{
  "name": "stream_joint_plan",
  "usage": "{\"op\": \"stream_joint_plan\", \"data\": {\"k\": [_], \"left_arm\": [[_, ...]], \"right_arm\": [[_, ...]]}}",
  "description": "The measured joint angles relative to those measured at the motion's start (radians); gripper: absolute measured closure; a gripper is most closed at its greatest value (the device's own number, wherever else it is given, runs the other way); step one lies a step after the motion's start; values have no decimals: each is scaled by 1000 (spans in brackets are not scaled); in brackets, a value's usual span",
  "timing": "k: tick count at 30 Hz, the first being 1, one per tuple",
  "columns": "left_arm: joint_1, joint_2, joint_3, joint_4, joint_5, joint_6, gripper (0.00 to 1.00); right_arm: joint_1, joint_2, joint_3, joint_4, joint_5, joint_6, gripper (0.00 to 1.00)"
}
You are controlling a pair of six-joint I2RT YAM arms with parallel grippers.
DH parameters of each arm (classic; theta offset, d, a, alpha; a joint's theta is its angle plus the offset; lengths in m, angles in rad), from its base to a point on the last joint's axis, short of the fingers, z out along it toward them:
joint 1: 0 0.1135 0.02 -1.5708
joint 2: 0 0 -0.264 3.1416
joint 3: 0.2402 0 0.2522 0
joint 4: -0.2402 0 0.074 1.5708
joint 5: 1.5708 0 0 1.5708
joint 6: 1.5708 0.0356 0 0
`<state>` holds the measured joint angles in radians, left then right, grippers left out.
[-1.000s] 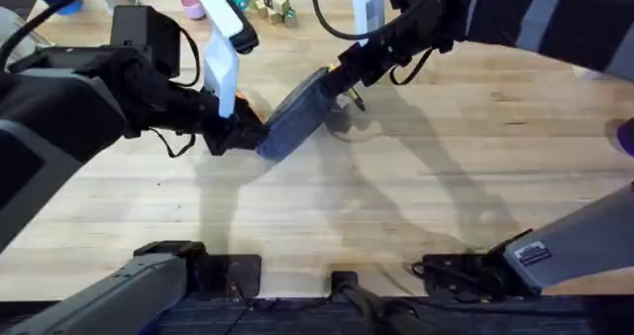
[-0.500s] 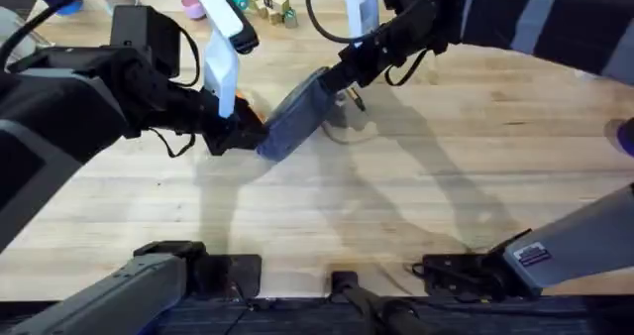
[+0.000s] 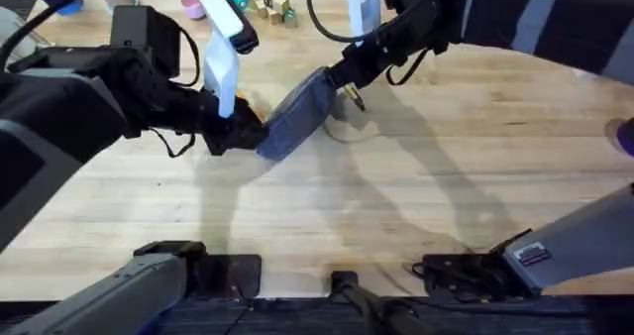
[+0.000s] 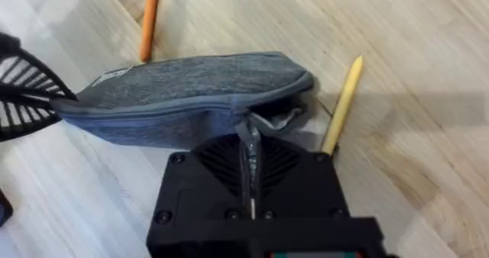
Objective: Unzip the bag, pick up the pens from the table one at a time and place them inside, then zip the bag closed.
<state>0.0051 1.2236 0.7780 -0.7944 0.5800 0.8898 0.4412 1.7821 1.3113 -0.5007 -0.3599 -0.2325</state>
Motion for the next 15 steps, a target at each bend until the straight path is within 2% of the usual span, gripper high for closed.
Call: {"op": "stream_joint_plan", "data": {"k": [9, 15], "left_arm": [[0, 0, 0, -1, 1, 0, 958], [0, 0, 0, -3, 4, 0, 957]], "right_arm": [[0, -12, 0, -35, 1, 0, 970], [5, -96, 0, -80, -7, 0, 969]]}}
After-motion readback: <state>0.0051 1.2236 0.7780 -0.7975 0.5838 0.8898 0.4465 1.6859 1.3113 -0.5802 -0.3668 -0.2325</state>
